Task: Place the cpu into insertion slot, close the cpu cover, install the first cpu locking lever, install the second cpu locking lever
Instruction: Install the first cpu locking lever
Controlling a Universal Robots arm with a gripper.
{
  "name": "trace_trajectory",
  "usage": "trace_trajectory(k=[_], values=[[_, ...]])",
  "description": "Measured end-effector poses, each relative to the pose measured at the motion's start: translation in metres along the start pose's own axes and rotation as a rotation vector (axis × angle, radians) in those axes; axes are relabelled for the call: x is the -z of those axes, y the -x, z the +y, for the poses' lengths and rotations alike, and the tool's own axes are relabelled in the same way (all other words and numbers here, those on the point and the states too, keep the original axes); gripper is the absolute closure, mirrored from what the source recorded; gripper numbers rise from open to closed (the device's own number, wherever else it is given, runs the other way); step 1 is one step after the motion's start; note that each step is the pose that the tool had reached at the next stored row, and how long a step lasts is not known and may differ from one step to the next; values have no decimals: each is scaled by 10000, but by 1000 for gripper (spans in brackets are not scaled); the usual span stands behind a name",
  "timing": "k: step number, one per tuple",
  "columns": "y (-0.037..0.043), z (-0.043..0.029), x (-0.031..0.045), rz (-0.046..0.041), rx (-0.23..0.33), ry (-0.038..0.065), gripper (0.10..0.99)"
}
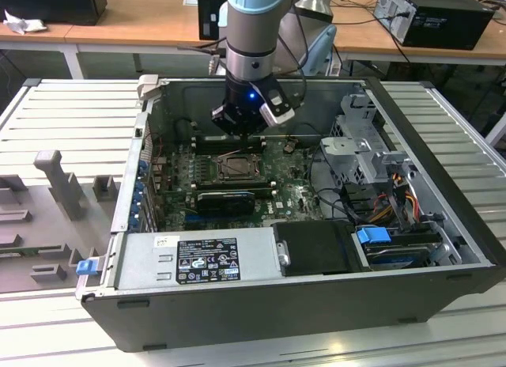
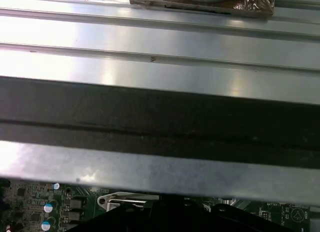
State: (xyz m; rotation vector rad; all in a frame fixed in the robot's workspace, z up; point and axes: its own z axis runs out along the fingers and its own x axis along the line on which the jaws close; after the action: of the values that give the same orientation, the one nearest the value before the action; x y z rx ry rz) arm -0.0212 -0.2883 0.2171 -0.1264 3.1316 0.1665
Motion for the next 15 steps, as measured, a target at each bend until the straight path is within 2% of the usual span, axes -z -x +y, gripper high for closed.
trace_trajectory(k=[11,15], values=[[12,-10,-89,1,-1,-11,980],[17,-13,-111,4,-1,-53,980]])
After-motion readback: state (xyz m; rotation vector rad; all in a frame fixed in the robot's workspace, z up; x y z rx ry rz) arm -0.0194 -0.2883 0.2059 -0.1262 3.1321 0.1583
